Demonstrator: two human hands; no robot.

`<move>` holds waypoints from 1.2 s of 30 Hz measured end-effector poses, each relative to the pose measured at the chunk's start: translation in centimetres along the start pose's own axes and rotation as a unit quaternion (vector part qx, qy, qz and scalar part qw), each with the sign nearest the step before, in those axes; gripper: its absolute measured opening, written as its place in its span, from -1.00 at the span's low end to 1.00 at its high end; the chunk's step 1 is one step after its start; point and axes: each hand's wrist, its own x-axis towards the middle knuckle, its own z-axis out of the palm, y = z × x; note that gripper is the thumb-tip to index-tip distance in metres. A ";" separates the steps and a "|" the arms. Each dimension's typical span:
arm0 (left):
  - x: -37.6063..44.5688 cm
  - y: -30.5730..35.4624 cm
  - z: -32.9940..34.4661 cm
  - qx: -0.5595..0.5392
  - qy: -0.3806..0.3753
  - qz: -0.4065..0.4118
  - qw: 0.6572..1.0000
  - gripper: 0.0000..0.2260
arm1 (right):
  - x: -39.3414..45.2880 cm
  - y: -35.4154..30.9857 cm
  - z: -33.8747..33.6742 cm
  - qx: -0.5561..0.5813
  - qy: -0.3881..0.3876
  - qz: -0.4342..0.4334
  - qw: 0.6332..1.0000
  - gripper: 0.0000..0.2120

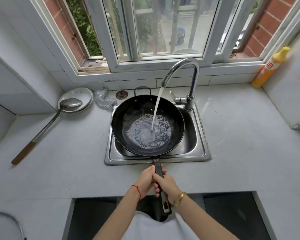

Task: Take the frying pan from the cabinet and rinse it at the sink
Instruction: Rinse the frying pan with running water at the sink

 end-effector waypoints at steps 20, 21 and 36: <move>-0.7 -0.3 1.2 0.011 0.016 0.034 0.999 -0.77 | -0.8 0.8 0.3 -0.051 0.084 -0.033 0.995 -0.82; -0.8 -0.3 1.1 0.010 0.009 0.038 0.999 -0.77 | -0.9 0.8 0.4 -0.055 0.089 -0.037 0.994 -0.83; -0.8 0.1 1.8 -0.007 -0.028 0.060 0.998 -0.75 | -1.9 1.0 -0.6 -0.154 0.133 -0.120 0.972 -0.79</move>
